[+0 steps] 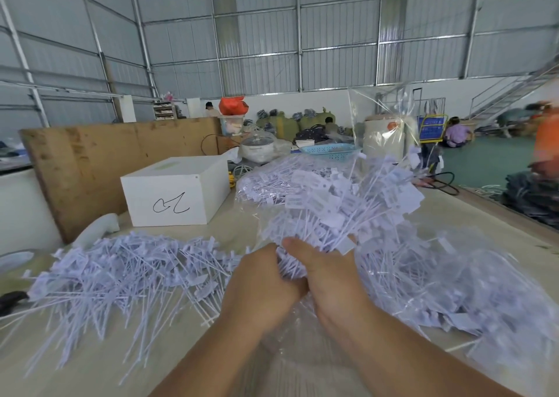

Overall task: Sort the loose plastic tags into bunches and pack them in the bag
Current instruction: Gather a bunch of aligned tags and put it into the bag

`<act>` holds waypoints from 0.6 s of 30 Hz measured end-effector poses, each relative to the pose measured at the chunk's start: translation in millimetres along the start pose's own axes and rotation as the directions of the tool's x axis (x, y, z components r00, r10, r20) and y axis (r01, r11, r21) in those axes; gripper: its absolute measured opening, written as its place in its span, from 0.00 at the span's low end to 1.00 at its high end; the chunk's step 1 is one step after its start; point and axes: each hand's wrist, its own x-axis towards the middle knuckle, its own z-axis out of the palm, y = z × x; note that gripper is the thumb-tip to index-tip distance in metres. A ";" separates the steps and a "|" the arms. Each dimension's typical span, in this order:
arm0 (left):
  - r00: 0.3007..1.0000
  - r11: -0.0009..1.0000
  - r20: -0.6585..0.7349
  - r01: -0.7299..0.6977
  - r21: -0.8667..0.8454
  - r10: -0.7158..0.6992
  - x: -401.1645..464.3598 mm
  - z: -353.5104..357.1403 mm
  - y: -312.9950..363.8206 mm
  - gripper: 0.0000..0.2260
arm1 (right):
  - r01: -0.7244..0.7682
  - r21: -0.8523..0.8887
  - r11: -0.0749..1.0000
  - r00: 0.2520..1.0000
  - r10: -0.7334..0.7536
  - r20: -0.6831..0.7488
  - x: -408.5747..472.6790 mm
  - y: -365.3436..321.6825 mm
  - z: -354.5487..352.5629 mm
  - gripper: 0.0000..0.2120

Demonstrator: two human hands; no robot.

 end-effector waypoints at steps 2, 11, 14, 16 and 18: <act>1.000 1.000 -0.008 -0.001 0.025 0.001 3.6 -2.6 -4.6 0.08 | 0.017 0.017 1.000 0.999 -0.018 0.037 -0.8 0.3 -0.3 0.21; 0.996 0.997 -0.086 -0.028 0.072 0.034 12.6 -25.4 -17.3 0.12 | -0.024 -0.087 0.996 0.976 0.042 0.214 -6.8 -6.3 -2.8 0.31; 0.997 0.997 -0.070 -0.015 0.078 0.020 14.4 -31.7 -23.8 0.13 | -0.094 -0.099 0.991 0.971 0.113 0.213 -8.1 -4.2 -3.4 0.19; 0.999 0.997 -0.044 -0.015 0.076 0.018 13.9 -33.2 -25.2 0.10 | -0.130 -0.095 0.987 0.970 0.146 0.192 -10.0 -2.5 -1.0 0.12; 1.000 0.998 -0.022 -0.004 0.056 0.005 13.3 -32.7 -24.7 0.08 | -0.144 -0.143 0.979 0.970 0.169 0.176 -10.7 -0.7 1.1 0.12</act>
